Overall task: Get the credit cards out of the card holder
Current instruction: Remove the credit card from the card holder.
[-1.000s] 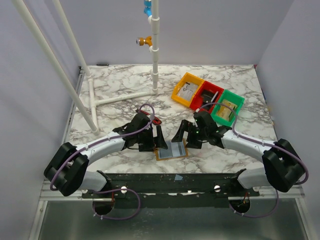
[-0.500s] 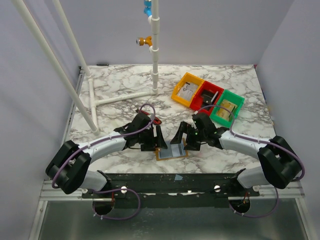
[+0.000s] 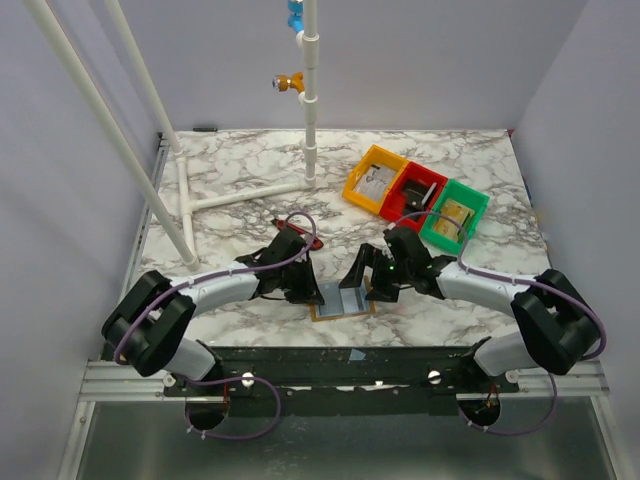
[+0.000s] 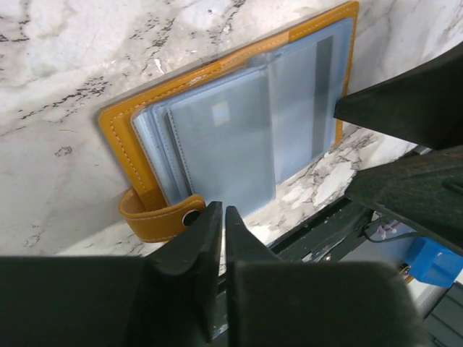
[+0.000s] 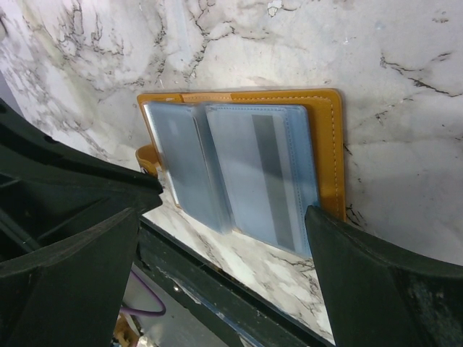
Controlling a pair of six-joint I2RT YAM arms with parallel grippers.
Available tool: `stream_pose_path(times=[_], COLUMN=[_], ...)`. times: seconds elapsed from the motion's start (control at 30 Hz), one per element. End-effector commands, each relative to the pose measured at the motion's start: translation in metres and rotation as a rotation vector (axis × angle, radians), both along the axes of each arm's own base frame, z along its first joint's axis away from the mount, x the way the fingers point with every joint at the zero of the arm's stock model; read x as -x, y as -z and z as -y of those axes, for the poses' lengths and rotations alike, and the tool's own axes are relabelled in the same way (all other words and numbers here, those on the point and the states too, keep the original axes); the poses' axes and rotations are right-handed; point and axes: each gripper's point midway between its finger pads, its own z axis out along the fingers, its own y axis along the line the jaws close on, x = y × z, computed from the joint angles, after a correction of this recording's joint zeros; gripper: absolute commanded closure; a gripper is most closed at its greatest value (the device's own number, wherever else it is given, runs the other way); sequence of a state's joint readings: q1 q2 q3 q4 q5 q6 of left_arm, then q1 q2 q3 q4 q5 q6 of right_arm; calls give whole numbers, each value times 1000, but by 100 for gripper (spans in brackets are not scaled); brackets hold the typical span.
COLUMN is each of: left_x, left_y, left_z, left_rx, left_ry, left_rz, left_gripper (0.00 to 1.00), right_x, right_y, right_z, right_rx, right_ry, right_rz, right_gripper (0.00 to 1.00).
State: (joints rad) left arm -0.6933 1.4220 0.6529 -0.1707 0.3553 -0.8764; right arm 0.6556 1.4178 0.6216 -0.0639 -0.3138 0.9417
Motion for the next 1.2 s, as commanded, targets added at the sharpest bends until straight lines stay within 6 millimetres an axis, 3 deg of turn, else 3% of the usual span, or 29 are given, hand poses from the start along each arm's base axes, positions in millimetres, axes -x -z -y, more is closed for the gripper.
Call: stream_pose_path(times=[0.0,0.3,0.67,0.93,1.17], left_x=[3,6,7,6,6], left_y=[16,35,37,23,4], left_z=[-5,-13,-14,-14,-24], left_rx=[-48,-137,-144,-129,-138], left_ry=[-4,-12,-12,-17,-36], left_rz=[-22,-49,-52,-22,25], left_gripper=[97,100,100,100,100], right_x=[9,13,11,3,-1], right_y=[11,12,-29,-44,-44], right_z=[-1,-8,-37,-50,-64], right_rx=[5,-24,-233,-303,-310], right_ry=[-15,-39,-63,-66,-81], right_rz=[-29,-53,-37,-23,-26], right_gripper=[0,0,0,0,0])
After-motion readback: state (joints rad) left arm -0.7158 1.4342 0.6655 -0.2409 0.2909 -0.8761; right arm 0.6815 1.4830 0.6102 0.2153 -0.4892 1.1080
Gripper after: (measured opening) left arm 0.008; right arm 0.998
